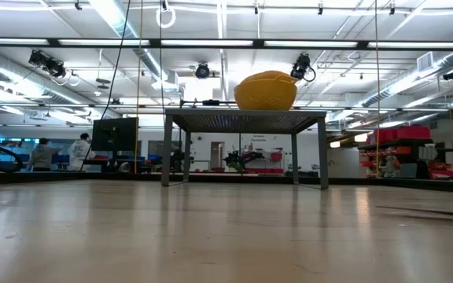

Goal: Pick & Place Fruit
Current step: Put the blue patterned table knife on the shelf

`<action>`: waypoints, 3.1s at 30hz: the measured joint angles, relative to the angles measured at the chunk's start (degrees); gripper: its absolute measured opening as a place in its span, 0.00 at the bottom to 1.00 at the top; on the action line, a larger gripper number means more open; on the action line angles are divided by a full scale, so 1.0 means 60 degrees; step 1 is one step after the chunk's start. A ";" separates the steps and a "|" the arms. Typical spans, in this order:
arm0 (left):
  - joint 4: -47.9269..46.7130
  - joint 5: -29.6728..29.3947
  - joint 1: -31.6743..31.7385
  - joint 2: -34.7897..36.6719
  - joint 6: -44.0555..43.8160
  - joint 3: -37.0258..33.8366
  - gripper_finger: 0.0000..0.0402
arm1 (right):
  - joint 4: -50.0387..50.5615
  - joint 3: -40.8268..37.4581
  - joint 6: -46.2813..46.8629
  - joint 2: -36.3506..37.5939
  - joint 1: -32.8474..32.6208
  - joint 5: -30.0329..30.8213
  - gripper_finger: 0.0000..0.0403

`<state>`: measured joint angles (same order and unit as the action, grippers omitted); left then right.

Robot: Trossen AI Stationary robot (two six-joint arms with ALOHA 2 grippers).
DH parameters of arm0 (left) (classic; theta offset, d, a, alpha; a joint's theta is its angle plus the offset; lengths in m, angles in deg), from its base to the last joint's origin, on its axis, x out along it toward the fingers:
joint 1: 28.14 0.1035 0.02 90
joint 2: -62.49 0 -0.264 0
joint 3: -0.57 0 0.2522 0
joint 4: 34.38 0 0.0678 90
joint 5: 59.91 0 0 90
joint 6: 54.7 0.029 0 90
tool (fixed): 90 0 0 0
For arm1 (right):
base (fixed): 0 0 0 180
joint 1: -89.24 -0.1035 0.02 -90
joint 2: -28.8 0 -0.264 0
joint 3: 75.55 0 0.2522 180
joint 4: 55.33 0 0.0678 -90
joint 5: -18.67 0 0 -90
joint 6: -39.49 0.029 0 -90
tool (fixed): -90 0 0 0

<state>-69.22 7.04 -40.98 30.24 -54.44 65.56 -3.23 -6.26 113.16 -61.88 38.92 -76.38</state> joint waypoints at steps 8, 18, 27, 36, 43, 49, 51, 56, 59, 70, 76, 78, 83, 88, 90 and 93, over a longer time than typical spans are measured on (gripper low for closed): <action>0.0000 0.0000 0.0000 0.0002 -0.0076 0.0000 0.35 | -0.0520 0.0000 0.1160 -0.0605 -0.0710 -0.0034 0.81; -0.0004 -0.0004 0.0004 -0.0001 -0.0050 0.0000 0.35 | -0.0402 0.0000 0.2255 -0.0912 -0.1279 0.0032 0.81; -0.0004 -0.0004 0.0004 0.0002 0.0016 0.0000 0.35 | 0.0070 0.0000 0.2053 -0.0912 -0.1244 0.0658 0.81; -0.0004 -0.0004 0.0004 -0.0001 0.0000 0.0000 0.35 | -0.0133 -0.0004 0.2000 -0.1350 -0.1241 0.0808 0.81; -0.0004 -0.0006 0.0004 0.0000 0.0000 0.0000 0.35 | -0.0157 0.0024 0.2000 -0.1570 -0.1241 0.0819 0.81; -0.0004 -0.0007 0.0004 -0.0001 0.0000 0.0000 0.35 | -0.0142 0.0036 0.2000 -0.1703 -0.1241 0.0829 0.81; -0.0004 -0.0007 0.0004 -0.0001 -0.0002 0.0000 0.35 | -0.0130 0.0035 0.1961 -0.1710 -0.1241 0.0831 0.81; -0.0004 -0.0007 0.0004 0.0001 0.0018 0.0000 0.35 | -0.0134 0.0025 0.1851 -0.1725 -0.1241 0.0829 0.81; -0.0004 -0.0007 0.0004 -0.0001 0.0018 0.0001 0.35 | -0.0134 0.0018 0.1826 -0.1728 -0.1241 0.0829 0.79; -0.0004 -0.0044 0.0004 0.0000 0.0029 0.0000 0.35 | -0.0010 -0.0007 0.1826 -0.1743 -0.1239 0.0815 0.59; -0.0004 -0.0044 0.0004 0.0001 0.0030 0.0000 0.35 | 0.0098 0.0003 0.1826 -0.1736 -0.1164 0.0461 0.53; -0.0004 -0.0044 0.0004 0.0000 0.0030 0.0000 0.35 | 0.0338 0.0134 0.1912 -0.1746 -0.1045 0.0157 0.52; 0.0000 -0.0049 0.0004 0.0002 0.0035 0.0000 0.35 | 0.1126 0.0477 0.2075 -0.1800 -0.0903 -0.0561 0.52; 0.0005 -0.0195 0.0004 0.0001 0.0337 0.0000 0.35 | 0.0735 0.0510 0.2081 -0.1794 -0.0854 -0.0402 0.52; 0.0004 -0.0262 0.0004 0.0000 0.0357 0.0000 0.35 | 0.0609 0.0520 0.2078 -0.1781 -0.0882 -0.0337 0.52; 0.0011 -0.0263 0.0004 -0.0001 0.0357 0.0000 0.35 | 0.0769 0.0521 0.2079 -0.1776 -0.0876 -0.0123 0.52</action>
<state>-69.15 5.47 -40.96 30.24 -52.30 65.56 1.39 -3.14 125.63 -72.53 33.67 -77.12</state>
